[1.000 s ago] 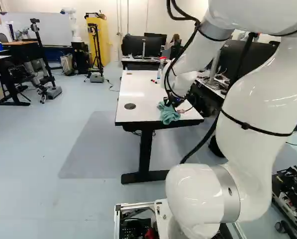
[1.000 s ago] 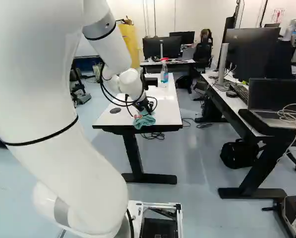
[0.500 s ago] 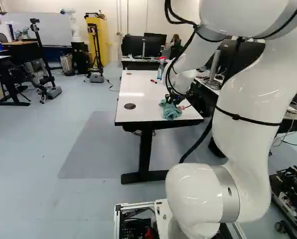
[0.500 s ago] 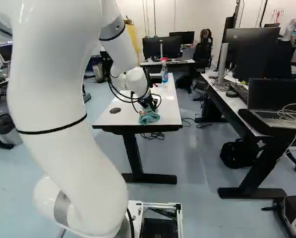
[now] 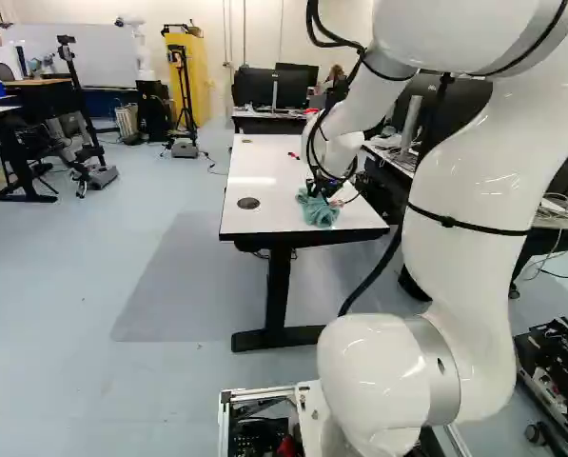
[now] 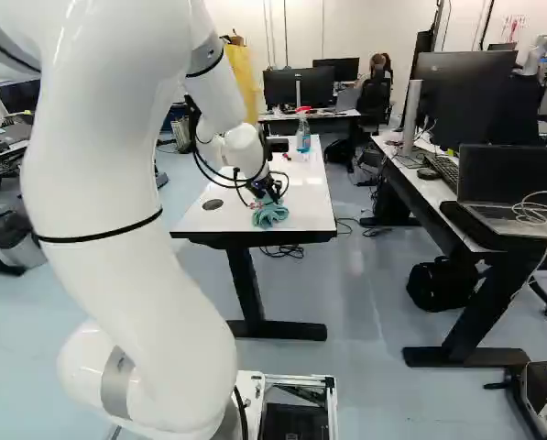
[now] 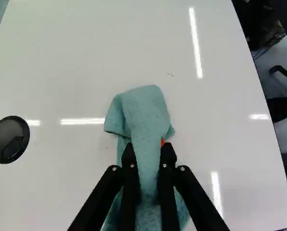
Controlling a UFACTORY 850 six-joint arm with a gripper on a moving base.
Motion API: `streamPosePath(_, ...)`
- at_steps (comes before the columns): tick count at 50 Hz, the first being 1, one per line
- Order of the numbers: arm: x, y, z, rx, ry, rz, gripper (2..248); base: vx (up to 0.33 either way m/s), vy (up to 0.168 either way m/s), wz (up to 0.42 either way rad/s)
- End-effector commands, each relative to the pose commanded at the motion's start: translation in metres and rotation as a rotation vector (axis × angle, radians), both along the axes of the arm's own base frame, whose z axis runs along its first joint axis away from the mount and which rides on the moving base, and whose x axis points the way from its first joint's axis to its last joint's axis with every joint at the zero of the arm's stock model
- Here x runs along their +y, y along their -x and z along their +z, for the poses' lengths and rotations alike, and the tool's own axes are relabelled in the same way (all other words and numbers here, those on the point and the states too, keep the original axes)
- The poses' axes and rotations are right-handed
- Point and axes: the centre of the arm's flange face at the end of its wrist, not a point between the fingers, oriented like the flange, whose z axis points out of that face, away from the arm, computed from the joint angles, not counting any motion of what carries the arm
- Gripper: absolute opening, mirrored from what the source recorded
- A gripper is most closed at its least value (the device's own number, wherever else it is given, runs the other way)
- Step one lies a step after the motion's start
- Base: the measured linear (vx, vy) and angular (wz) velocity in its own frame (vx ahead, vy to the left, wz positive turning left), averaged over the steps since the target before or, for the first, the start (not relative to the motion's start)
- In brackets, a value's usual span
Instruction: Clean the table with the green towel
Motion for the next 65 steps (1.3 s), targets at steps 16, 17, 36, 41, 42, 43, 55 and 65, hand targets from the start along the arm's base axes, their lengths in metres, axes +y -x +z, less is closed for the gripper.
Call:
streamPosePath(16,0.028,0.008,0.000,0.004,0.000,0.054,47,0.000,0.000,0.000)
streamPosePath(17,0.029,0.009,0.000,0.004,0.000,0.058,47,0.000,0.000,0.000)
streamPosePath(36,0.050,0.012,0.004,-0.003,0.000,0.099,47,0.000,0.000,0.000)
streamPosePath(41,0.050,0.014,0.009,-0.013,0.000,0.099,47,0.000,0.000,0.000)
streamPosePath(42,0.050,0.014,0.011,-0.015,0.000,0.098,47,0.000,0.000,0.000)
streamPosePath(43,0.050,0.015,0.012,-0.016,0.000,0.097,47,0.000,0.000,0.000)
streamPosePath(55,0.037,0.032,0.025,-0.017,-0.018,0.047,47,0.000,0.000,0.000)
streamPosePath(65,0.021,0.049,0.035,-0.008,-0.033,-0.005,47,0.000,0.000,0.000)
